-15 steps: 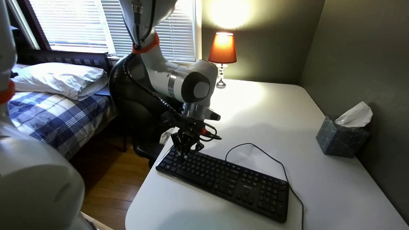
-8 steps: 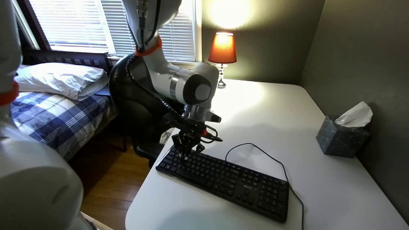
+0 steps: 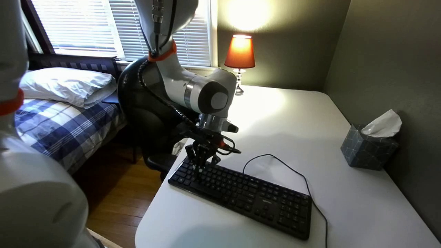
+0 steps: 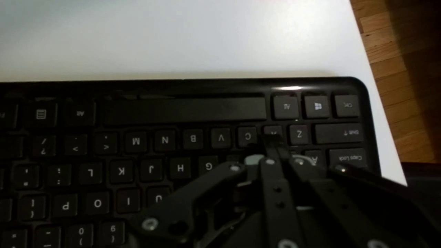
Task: Press a key on the keyboard.
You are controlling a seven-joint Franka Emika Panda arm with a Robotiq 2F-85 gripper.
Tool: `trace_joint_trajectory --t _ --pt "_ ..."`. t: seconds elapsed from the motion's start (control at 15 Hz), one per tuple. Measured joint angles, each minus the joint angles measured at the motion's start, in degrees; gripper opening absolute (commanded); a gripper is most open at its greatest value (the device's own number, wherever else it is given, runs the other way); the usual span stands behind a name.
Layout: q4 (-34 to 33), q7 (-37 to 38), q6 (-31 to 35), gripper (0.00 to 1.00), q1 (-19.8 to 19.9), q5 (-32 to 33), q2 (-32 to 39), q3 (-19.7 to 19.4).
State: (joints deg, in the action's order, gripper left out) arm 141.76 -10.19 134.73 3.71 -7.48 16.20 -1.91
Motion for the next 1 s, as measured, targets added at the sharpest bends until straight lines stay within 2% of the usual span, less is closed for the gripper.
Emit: trace_joint_trajectory --t 1.0 --pt "-2.7 -1.2 -2.2 0.00 1.1 -0.6 2.1 0.8"
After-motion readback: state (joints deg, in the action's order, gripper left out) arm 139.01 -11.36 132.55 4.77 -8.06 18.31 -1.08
